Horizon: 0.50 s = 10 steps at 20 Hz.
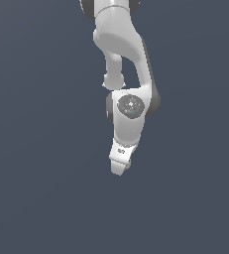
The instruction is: Pick up the object and move it to a goal position.
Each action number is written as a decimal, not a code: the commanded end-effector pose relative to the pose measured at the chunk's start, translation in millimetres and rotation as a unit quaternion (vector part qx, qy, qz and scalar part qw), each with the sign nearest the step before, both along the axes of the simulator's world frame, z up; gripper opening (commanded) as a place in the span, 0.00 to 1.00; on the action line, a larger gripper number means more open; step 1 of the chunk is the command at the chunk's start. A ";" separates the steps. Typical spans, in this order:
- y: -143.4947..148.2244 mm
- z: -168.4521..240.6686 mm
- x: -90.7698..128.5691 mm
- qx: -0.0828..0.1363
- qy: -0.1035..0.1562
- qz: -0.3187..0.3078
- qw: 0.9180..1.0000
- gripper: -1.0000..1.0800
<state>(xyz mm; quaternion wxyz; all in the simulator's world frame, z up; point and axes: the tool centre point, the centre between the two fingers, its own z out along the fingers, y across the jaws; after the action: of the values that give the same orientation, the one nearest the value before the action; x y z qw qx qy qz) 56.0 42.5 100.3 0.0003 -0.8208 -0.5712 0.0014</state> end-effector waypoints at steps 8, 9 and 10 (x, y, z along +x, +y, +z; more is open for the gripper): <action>0.6 -2.3 2.4 0.001 -0.001 0.026 1.000 0.96; 0.6 -2.8 2.4 0.001 -0.001 0.026 1.000 0.96; 0.5 -4.1 2.4 0.001 -0.001 0.026 1.000 0.96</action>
<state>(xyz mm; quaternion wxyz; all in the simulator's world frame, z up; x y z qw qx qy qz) 58.6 43.1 97.4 0.0000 -0.8057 -0.5924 0.0000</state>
